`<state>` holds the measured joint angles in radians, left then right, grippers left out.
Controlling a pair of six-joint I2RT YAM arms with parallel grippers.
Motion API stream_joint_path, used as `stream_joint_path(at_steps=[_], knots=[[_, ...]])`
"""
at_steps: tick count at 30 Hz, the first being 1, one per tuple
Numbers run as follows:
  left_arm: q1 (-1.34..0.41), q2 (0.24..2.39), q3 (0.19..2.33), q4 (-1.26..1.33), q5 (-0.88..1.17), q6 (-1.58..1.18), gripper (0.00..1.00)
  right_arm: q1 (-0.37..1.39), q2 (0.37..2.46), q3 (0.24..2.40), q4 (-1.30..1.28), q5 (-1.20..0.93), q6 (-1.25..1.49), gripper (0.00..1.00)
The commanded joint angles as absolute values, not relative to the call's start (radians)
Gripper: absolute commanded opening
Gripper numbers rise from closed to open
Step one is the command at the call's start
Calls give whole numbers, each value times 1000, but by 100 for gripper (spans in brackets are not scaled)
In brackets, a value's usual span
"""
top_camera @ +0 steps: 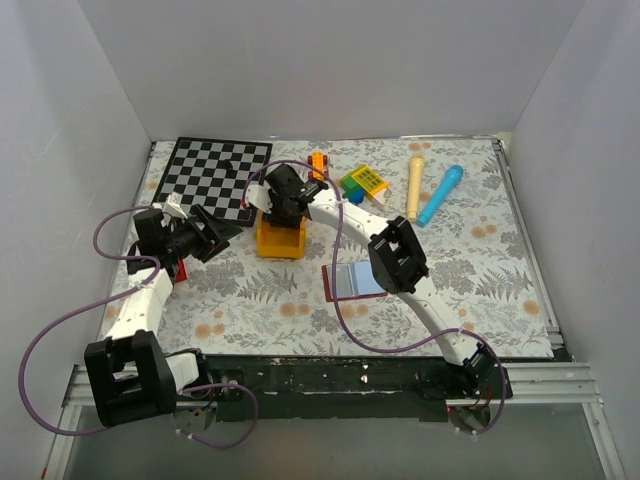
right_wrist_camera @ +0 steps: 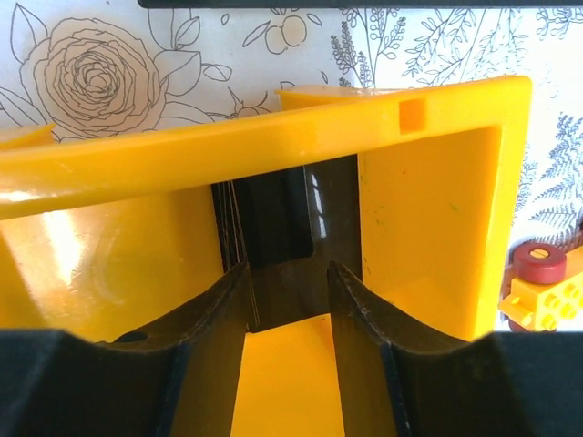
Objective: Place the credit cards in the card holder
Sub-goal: Move the storage box to the center of the board.
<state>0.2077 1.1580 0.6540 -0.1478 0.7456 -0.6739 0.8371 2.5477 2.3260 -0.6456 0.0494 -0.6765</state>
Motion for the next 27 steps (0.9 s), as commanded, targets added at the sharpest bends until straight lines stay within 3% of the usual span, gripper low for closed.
stream_joint_path(at_steps=[1, 6, 16, 27], knots=[[213, 1161, 652, -127, 764, -670, 67, 836, 2551, 2300, -650, 46, -683, 45], [212, 1158, 649, -126, 765, -670, 67, 848, 2528, 2260, -653, 40, -670, 36], [213, 1149, 634, -129, 764, -670, 66, 888, 2430, 2105, -660, 12, -623, 30], [213, 1144, 632, -124, 765, -670, 66, 985, 2234, 1872, -551, 26, -558, 47]])
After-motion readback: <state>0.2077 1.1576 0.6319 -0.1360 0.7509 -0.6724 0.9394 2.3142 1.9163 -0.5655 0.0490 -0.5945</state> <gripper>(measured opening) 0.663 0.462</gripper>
